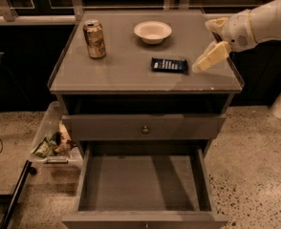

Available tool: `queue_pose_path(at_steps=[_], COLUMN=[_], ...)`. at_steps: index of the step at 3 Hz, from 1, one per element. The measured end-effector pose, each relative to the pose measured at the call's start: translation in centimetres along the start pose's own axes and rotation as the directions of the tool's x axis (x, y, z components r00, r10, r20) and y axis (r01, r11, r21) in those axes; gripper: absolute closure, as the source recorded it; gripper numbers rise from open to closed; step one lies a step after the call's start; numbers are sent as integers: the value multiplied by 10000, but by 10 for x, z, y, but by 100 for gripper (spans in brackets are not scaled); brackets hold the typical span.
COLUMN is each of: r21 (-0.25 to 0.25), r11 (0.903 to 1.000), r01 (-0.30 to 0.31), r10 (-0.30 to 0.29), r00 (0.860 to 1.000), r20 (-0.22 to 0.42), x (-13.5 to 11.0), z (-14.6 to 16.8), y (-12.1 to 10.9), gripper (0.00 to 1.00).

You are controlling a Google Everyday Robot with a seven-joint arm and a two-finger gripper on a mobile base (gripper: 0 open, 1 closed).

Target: Place rxbar blueberry into middle drawer

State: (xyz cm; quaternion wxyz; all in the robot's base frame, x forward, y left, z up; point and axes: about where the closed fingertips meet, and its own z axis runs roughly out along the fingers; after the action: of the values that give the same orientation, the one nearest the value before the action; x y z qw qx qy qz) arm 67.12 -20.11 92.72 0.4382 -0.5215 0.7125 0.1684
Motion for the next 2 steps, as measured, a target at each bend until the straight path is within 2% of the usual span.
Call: queue_pose_path(at_steps=[1, 2], r21=[-307, -167], r11=[9973, 9932], r01=[-670, -1149], r10=[664, 1128], r00=[9976, 9888], r20=[-184, -980], x=[4, 12], z=[12, 28], y=[-8, -21], gripper=[0, 0])
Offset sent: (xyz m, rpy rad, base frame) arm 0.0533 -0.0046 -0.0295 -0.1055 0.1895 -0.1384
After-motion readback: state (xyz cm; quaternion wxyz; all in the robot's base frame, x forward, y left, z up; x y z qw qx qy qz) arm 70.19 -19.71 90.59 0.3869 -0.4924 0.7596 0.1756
